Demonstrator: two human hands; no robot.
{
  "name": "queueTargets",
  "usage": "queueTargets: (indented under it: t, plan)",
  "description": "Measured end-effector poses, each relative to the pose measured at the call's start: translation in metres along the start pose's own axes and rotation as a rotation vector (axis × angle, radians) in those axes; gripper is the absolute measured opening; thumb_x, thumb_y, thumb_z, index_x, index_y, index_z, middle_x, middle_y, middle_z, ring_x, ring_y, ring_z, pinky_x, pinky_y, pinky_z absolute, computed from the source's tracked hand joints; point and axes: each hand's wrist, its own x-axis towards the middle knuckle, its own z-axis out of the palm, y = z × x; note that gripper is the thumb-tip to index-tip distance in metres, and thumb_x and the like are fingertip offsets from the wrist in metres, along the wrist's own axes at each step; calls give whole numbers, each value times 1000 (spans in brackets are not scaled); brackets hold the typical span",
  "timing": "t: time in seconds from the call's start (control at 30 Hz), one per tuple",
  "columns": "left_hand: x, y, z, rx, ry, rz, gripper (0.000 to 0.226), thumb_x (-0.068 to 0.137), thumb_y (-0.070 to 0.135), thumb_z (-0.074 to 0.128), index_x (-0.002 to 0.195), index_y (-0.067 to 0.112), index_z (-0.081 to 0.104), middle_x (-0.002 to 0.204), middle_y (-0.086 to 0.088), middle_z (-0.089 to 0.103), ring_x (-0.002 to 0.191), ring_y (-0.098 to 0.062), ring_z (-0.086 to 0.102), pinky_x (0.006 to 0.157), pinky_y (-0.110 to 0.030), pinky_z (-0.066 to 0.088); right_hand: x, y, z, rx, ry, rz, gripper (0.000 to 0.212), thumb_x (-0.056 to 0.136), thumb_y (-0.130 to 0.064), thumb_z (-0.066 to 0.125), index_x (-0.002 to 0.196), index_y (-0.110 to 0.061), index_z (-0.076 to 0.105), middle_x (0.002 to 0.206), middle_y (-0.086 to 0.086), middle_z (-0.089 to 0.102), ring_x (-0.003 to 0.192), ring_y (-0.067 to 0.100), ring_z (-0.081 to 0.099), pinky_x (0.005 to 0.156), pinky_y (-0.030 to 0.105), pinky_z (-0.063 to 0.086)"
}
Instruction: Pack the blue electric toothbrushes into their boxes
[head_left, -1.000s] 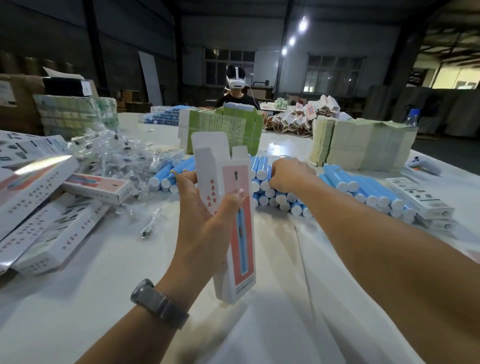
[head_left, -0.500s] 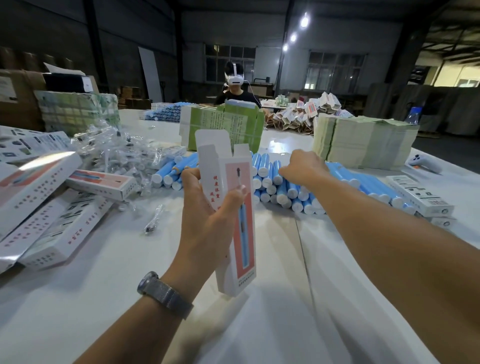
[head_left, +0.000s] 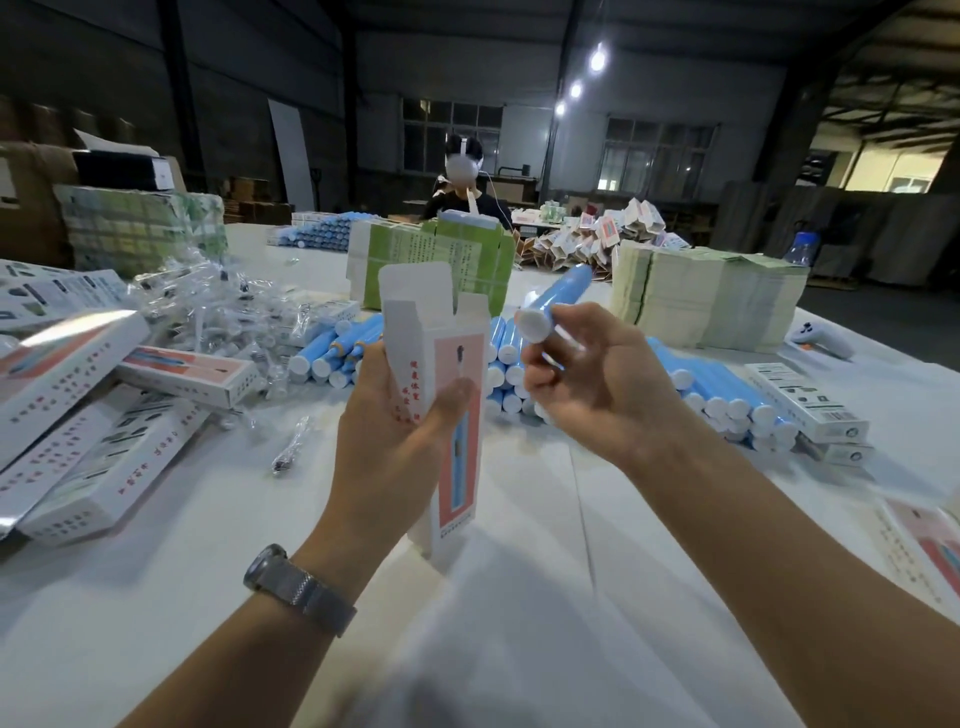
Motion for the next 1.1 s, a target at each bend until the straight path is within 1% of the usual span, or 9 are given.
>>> queueTargets:
  t: [0.13, 0.23, 0.4, 0.57, 0.73, 0.83, 0.9, 1.03, 1.1]
  plan:
    - [-2, 3, -3, 143, -46, 68, 29, 90, 35, 71, 102, 45, 47, 94, 31, 62, 83, 2, 65, 62, -17, 54, -15, -12, 21, -351, -150, -326, 26, 82, -6, 64, 105, -10, 52, 76, 2, 67, 65, 15, 61, 58, 22, 47]
    - [-4, 6, 0, 256, -66, 98, 27, 85, 50, 62, 96, 58, 38, 98, 28, 58, 81, -2, 61, 65, -22, 52, -23, -12, 30, -704, -91, -525, 32, 85, -18, 73, 110, -12, 53, 78, -3, 71, 67, 7, 65, 59, 17, 48]
    - [-7, 4, 2, 224, -114, 112, 21, 88, 51, 55, 101, 47, 39, 98, 19, 62, 77, -9, 65, 63, -34, 55, -21, -13, 35, -1136, 69, -678, 29, 86, -34, 73, 105, -21, 56, 89, -1, 59, 70, 2, 49, 64, 12, 44]
    - [-7, 6, 0, 147, -214, 113, 22, 94, 45, 51, 107, 32, 40, 95, 3, 63, 85, -21, 65, 73, -52, 56, -22, -17, 37, -1308, 67, -663, 29, 87, -36, 71, 103, -19, 53, 80, 2, 51, 62, 3, 43, 59, 17, 43]
    - [-8, 8, -1, 120, -294, 148, 14, 96, 38, 48, 109, 42, 42, 97, 5, 61, 88, -21, 62, 78, -51, 52, -26, -23, 38, -1384, -5, -614, 26, 87, -36, 71, 103, -27, 52, 75, -7, 48, 60, 4, 45, 56, 10, 39]
    - [-8, 7, -1, 106, -284, 146, 14, 95, 35, 47, 108, 32, 42, 91, 6, 59, 81, -19, 59, 73, -47, 49, -27, -13, 39, -1410, -97, -637, 22, 85, -30, 74, 96, -22, 56, 70, -15, 48, 62, -4, 49, 59, 7, 39]
    - [-9, 6, -2, 90, -264, 148, 19, 93, 32, 47, 111, 27, 42, 94, 5, 59, 82, -19, 59, 74, -45, 49, -25, -9, 38, -1392, -161, -614, 21, 86, -28, 75, 96, -17, 60, 72, -15, 52, 64, -3, 50, 60, 11, 41]
    - [-9, 7, -3, 99, -281, 144, 19, 95, 35, 48, 112, 39, 41, 96, 7, 61, 84, -20, 61, 76, -49, 51, -23, -16, 35, -1250, -125, -380, 36, 84, -43, 73, 109, -18, 66, 88, -12, 69, 78, 3, 66, 65, 23, 54]
    - [-9, 7, -3, 101, -296, 144, 22, 96, 36, 47, 116, 39, 41, 100, 9, 63, 89, -19, 63, 79, -50, 53, -22, -16, 33, -1237, -95, -396, 42, 82, -46, 74, 112, -20, 60, 71, -20, 63, 60, -6, 59, 52, 11, 44]
